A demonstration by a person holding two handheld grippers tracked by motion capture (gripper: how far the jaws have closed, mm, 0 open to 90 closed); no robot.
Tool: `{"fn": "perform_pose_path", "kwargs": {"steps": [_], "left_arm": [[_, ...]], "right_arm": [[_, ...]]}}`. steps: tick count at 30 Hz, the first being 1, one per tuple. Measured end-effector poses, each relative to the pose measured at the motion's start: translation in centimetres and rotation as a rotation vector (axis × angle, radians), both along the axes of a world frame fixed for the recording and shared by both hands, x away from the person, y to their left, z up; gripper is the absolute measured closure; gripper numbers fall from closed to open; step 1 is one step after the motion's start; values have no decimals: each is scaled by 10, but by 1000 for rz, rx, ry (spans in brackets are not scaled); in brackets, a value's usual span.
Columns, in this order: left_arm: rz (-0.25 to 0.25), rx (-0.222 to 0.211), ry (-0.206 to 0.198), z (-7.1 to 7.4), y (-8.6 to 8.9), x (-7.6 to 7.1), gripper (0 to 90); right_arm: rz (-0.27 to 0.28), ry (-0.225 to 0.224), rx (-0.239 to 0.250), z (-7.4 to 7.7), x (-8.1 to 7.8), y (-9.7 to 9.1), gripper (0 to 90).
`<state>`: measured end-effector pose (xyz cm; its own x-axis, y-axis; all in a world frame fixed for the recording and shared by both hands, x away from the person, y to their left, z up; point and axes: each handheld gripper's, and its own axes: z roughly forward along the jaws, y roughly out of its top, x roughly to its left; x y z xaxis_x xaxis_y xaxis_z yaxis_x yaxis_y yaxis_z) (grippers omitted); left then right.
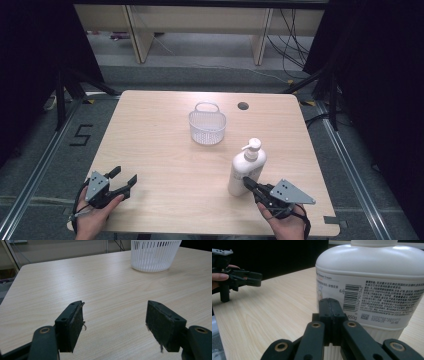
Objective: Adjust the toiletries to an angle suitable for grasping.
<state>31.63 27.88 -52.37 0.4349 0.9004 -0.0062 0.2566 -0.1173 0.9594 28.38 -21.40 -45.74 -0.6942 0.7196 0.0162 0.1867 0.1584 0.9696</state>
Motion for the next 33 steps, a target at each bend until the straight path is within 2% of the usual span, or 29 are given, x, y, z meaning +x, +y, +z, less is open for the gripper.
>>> {"fn": "perform_pose_path", "kwargs": {"steps": [1,4,6,7,9,11,12,13,15,16,20,21,23,26,29,31,33], "left_arm": [[0,0,-1,0,0,0,300],[1,0,-1,0,0,0,299],[-2,-12,-11,-1,0,1,299],[-2,-12,-11,-1,0,1,299],[1,-2,0,0,0,0,299],[-2,-12,-9,-1,0,0,299],[-2,-13,-10,-1,0,0,299],[-1,-15,-10,-1,0,0,299],[-1,-15,-10,-1,0,0,299],[-1,-16,-10,-1,0,0,299],[-1,-15,-10,-1,0,0,299],[-1,-15,-11,-1,0,0,298],[-1,-15,-12,-1,0,0,298],[-1,-16,-10,-1,0,0,298],[0,-16,-9,-1,0,0,298],[-2,-14,-11,-1,0,0,298],[-2,-15,-11,-1,0,0,298]], "right_arm": [[10,14,2,0,0,1,900],[-4,-10,-2,0,2,2,900],[11,14,15,0,2,3,900],[8,6,11,0,2,3,900],[-9,31,11,1,0,4,900],[1,13,12,1,3,5,900],[4,23,23,1,3,6,900],[6,16,18,1,3,6,900],[10,36,12,1,3,7,900],[2,18,5,1,3,7,900],[-13,11,9,1,3,8,900],[-12,-3,3,1,4,7,900],[-14,13,9,1,3,8,900],[-17,4,10,1,4,8,896],[-27,26,24,3,0,8,854],[-41,15,35,4,-2,7,810],[-47,-6,24,6,-2,6,805]]}}
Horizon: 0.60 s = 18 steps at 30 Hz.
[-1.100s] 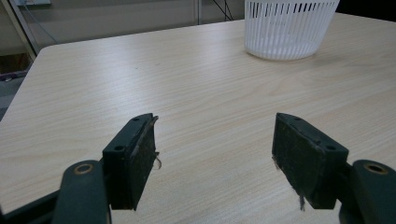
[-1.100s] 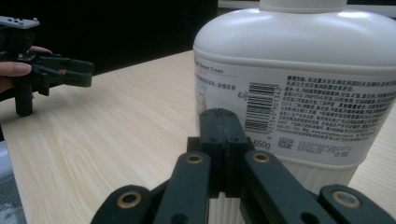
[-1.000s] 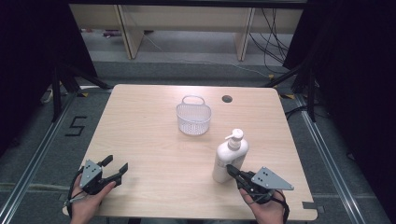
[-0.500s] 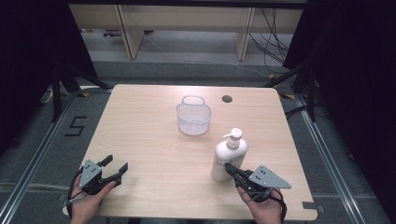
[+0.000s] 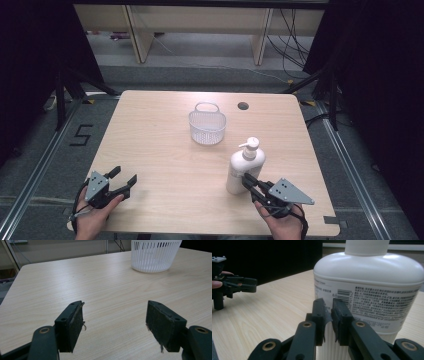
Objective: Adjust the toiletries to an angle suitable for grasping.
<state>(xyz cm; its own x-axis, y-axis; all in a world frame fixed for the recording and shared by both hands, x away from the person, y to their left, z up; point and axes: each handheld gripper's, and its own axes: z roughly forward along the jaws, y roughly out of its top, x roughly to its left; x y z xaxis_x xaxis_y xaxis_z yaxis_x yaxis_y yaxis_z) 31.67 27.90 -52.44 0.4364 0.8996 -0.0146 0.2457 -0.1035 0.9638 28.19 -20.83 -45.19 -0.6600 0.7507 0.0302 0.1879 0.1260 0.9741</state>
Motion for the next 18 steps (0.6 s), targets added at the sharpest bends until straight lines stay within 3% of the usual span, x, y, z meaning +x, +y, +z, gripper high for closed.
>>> {"fn": "perform_pose_path", "kwargs": {"steps": [4,6,8,14,18], "left_arm": [[3,8,7,1,0,-1,298],[2,-3,1,0,0,0,298],[0,-1,4,0,1,0,297],[2,13,10,1,0,0,298],[1,-1,2,0,0,0,298]], "right_arm": [[2,-7,-15,2,0,0,800],[-4,18,17,2,-3,3,786],[4,-1,-2,3,-5,1,771],[-66,-39,20,13,-15,-1,694],[-118,-71,51,20,-17,-3,617]]}}
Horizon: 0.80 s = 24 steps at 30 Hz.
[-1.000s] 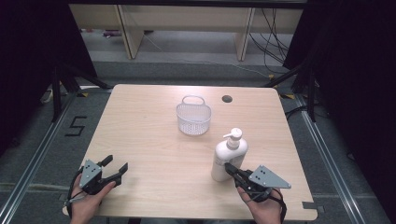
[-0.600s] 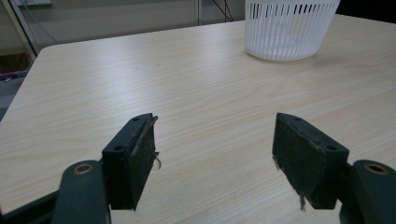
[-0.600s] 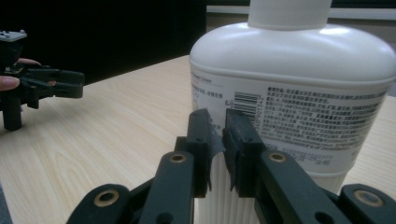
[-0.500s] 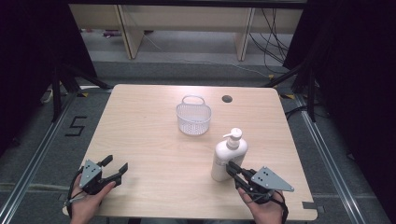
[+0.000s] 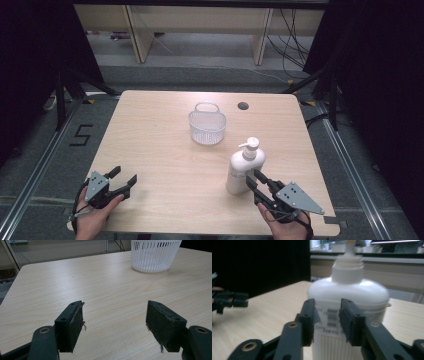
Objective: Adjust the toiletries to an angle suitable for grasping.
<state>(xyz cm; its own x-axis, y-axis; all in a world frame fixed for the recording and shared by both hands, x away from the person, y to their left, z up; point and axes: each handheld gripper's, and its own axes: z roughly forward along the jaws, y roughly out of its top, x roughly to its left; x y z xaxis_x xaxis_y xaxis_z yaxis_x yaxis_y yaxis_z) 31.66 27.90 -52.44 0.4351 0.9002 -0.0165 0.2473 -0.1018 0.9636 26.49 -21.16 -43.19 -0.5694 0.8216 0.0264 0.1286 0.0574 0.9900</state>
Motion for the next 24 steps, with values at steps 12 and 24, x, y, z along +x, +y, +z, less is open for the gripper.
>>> {"fn": "perform_pose_path", "kwargs": {"steps": [12,24], "left_arm": [[-1,-2,0,0,0,0,297],[-1,2,7,0,1,0,298]], "right_arm": [[-141,-74,22,21,12,10,420],[-153,-60,34,37,28,22,421]]}}
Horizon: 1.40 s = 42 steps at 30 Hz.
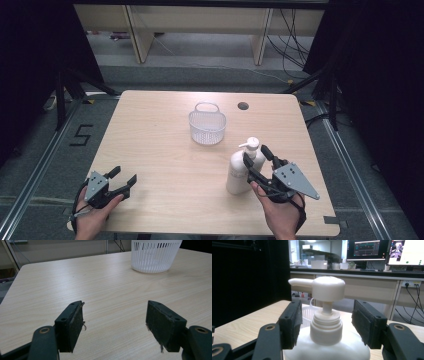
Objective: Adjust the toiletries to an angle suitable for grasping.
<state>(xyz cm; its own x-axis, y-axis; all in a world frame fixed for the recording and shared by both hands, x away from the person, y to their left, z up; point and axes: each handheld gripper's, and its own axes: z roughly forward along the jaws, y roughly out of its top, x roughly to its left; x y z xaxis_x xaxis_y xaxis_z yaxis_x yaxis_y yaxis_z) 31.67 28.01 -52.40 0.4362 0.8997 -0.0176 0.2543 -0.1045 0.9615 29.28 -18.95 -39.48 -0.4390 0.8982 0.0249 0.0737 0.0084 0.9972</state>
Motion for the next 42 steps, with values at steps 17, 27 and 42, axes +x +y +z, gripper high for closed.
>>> {"fn": "perform_pose_path", "kwargs": {"steps": [17,27,42], "left_arm": [[1,-13,-2,0,0,0,298],[5,-8,5,0,1,-1,297],[5,-11,5,0,1,0,297]], "right_arm": [[-18,21,23,5,12,8,472],[-39,12,14,9,15,11,503],[-66,30,33,9,16,15,595]]}}
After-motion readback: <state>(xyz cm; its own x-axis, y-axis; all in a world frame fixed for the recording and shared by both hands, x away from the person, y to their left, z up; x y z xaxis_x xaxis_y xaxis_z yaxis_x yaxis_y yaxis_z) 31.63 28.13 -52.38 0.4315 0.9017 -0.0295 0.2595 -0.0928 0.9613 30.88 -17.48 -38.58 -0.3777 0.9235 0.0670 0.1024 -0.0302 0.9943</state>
